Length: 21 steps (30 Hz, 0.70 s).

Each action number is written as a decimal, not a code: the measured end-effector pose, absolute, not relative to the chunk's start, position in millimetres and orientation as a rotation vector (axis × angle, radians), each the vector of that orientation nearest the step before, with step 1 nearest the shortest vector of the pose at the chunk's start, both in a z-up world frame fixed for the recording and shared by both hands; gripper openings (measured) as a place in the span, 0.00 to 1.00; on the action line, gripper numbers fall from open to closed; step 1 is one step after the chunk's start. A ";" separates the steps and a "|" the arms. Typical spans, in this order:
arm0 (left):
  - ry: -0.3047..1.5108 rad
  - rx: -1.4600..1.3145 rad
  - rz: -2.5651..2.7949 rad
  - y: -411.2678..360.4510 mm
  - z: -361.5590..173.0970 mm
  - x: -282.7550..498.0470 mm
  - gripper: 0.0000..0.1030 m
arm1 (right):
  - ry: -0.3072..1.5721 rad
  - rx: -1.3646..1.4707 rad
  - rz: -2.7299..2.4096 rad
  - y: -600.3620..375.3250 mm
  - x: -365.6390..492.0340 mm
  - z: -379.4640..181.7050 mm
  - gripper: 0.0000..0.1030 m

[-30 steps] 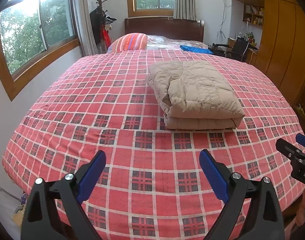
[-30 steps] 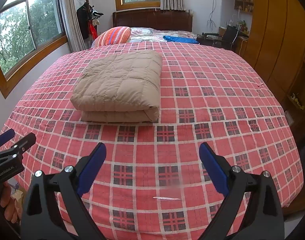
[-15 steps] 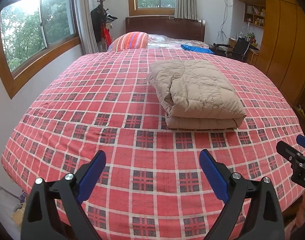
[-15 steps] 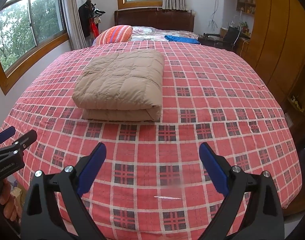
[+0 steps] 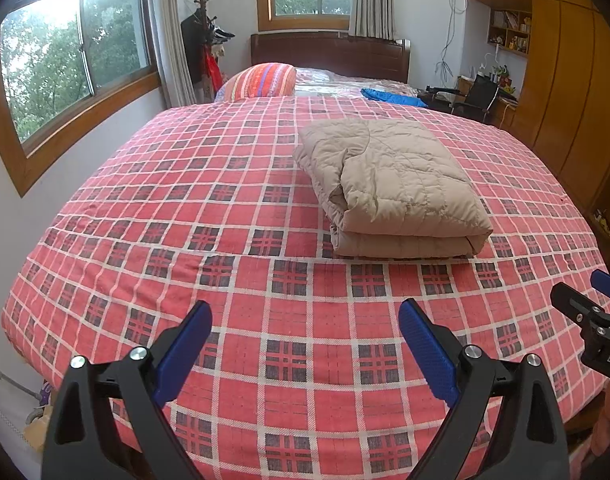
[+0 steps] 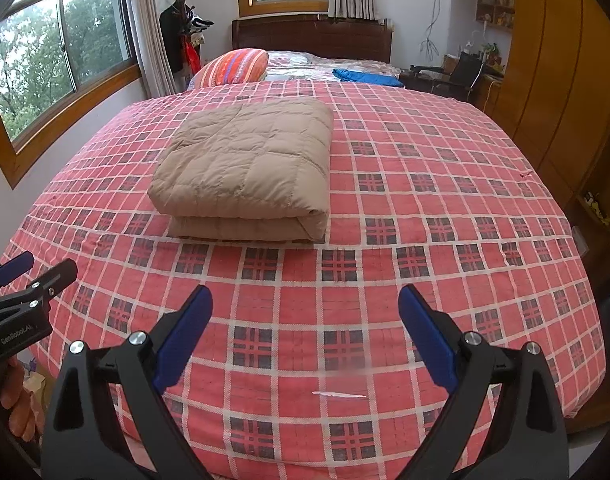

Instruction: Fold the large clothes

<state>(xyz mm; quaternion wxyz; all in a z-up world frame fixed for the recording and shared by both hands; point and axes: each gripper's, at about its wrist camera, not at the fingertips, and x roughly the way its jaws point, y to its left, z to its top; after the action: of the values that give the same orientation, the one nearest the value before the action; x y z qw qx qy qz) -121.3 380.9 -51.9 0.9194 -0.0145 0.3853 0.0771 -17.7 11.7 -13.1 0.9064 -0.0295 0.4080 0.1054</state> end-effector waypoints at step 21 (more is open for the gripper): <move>0.794 -0.032 0.157 381.0 -52.3 -120.8 0.92 | 0.837 -0.060 0.246 9.2 -12.4 -11.8 0.91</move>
<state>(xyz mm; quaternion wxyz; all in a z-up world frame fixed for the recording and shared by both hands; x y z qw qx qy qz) -120.8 381.0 -52.3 0.9191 -0.0154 0.3862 0.0763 -12.4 9.2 -11.8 0.9060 -0.0292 0.4053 0.1189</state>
